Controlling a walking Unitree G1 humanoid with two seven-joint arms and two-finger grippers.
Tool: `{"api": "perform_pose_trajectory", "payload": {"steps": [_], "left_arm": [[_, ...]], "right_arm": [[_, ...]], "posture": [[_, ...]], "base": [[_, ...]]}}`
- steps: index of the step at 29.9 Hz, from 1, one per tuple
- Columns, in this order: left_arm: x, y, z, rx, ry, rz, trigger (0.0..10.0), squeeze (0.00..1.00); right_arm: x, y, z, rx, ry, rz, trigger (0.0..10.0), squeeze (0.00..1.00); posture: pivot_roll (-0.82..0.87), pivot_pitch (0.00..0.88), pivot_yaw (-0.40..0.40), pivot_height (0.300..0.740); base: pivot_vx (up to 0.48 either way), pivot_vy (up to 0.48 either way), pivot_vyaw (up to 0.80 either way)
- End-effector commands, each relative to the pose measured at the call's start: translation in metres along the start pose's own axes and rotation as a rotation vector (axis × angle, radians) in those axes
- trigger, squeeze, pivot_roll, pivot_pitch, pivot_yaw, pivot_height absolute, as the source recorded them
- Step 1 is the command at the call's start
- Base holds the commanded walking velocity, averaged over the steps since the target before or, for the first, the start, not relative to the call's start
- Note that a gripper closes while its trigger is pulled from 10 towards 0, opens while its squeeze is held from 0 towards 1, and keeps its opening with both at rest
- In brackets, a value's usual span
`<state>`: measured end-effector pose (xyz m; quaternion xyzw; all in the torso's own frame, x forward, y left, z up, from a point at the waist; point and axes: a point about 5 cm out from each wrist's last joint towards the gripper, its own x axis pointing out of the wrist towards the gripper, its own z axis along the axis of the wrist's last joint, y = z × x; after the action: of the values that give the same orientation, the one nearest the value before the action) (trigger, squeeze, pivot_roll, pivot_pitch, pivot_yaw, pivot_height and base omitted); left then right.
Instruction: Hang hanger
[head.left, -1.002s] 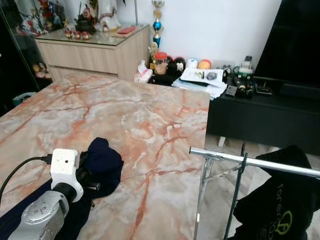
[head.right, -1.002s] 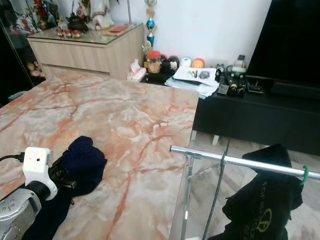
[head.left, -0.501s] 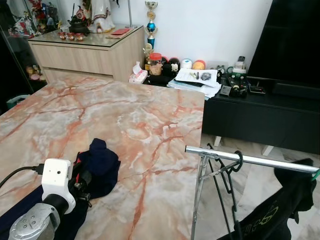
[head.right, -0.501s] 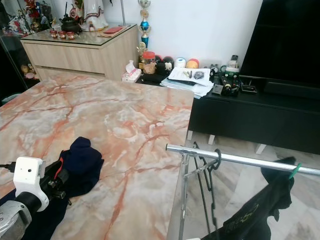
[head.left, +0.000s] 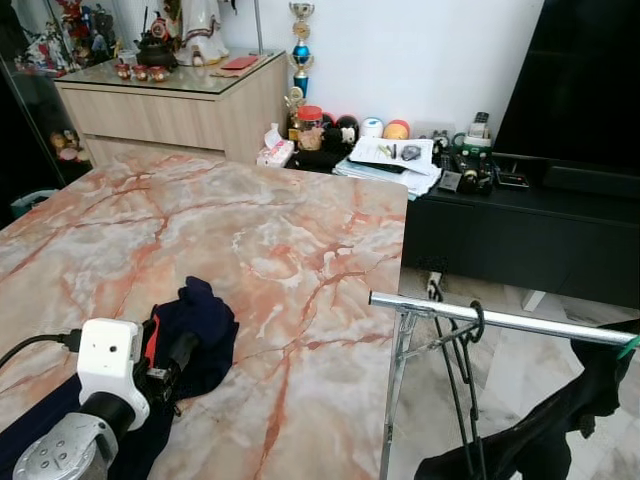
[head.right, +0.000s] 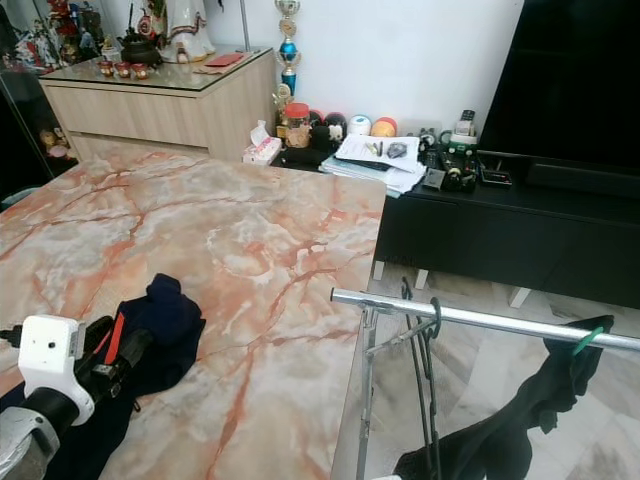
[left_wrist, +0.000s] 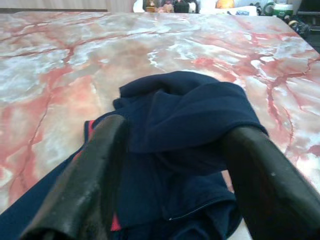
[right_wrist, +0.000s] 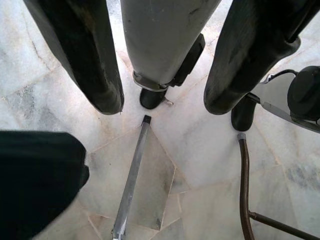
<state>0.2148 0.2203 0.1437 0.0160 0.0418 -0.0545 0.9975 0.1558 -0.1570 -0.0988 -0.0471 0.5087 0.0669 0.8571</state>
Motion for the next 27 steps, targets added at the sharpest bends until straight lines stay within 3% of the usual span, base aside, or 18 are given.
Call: {"api": "perform_pose_trajectory", "payload": {"steps": [1,8,27], "left_arm": [[-0.002,0.004,0.002,0.009,-0.013,0.032,10.0,0.00],[0.002,-0.004,-0.008,-0.005,0.014,0.019,10.0,0.00],[0.002,-0.003,-0.008,-0.020,0.006,0.027,10.0,0.00]], "right_arm": [[0.000,0.001,0.000,-0.007,0.003,0.003,10.0,0.00],[0.000,0.000,0.001,0.005,-0.009,-0.006,10.0,0.00],[0.000,0.001,0.003,0.010,-0.021,-0.011,10.0,0.00]], "posture": [[0.27,0.000,0.002,0.740],[0.25,0.000,0.003,0.740],[0.25,0.014,0.004,0.740]], "base": [[0.000,0.000,0.00],[0.000,0.000,0.00],[0.000,0.000,0.00]]}}
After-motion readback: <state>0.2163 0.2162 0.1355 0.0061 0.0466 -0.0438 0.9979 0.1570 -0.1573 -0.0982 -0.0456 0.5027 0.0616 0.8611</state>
